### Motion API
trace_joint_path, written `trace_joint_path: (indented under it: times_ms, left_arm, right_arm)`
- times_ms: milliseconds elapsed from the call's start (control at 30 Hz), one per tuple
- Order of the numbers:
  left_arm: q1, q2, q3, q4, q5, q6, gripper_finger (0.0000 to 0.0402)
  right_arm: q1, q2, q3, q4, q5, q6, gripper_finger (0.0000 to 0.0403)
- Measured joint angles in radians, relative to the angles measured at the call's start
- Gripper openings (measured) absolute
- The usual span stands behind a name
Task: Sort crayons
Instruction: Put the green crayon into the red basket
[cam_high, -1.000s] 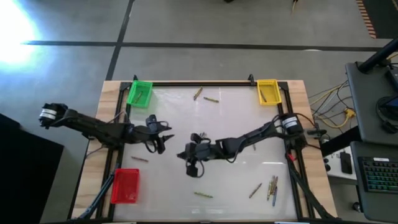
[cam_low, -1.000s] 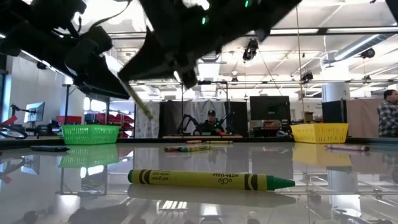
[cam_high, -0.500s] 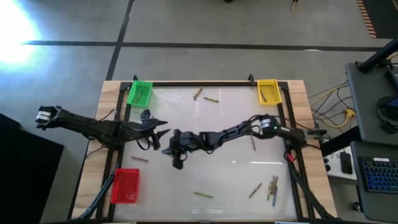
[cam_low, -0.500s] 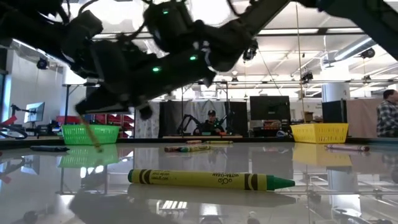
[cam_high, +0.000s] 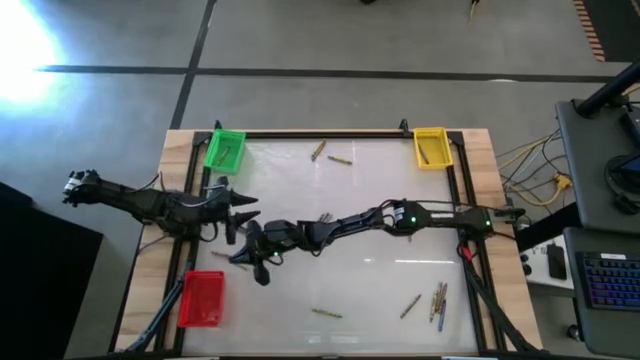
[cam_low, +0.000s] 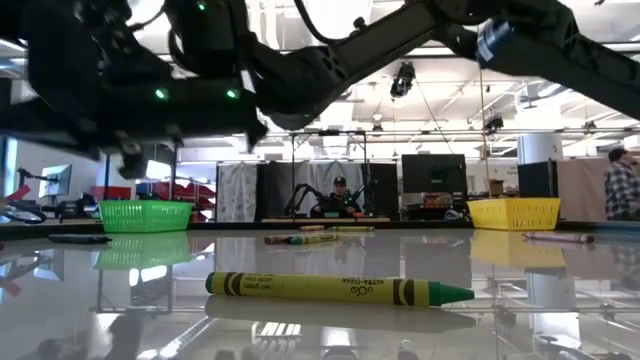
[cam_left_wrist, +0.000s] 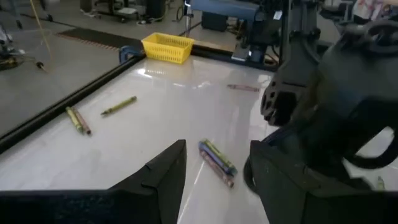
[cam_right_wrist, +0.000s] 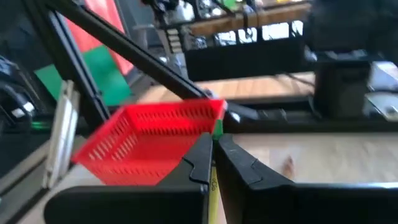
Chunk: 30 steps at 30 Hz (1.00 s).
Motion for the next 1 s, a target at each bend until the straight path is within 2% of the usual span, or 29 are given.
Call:
trace_joint_path:
  times_ms: [200,267,400,533,667,833,1000]
  left_arm:
    - [-0.030,-0.120,0.003,-0.069,0.019,0.005,0.0162]
    - [-0.032,-0.165,0.005,-0.116,0.050,0.025,0.0162]
    - [-0.032,-0.255,0.077,-0.250,0.142,0.023,0.0162]
    - [-0.032,-0.323,0.158,-0.264,0.178,0.005,0.0162]
    - [-0.032,-0.352,0.188,-0.264,0.175,-0.026,0.0162]
    - [-0.032,-0.342,0.153,-0.292,0.181,-0.102,0.0162]
    - [-0.032,-0.336,0.123,-0.316,0.246,-0.194,0.0162]
  right_arm:
    - [0.002,0.080,0.143,0.056,-0.003,-0.008,0.0008]
    - [0.003,0.091,0.136,0.146,-0.005,-0.035,0.0008]
    - [0.004,0.109,0.136,0.209,-0.008,-0.077,0.0008]
    - [0.004,0.137,0.138,0.288,-0.011,-0.108,0.0008]
    - [0.004,0.152,0.138,0.375,-0.011,-0.147,0.0008]
    - [0.010,0.151,0.138,0.417,-0.011,-0.196,0.0008]
    - [0.024,0.139,0.138,0.537,-0.013,-0.240,0.0008]
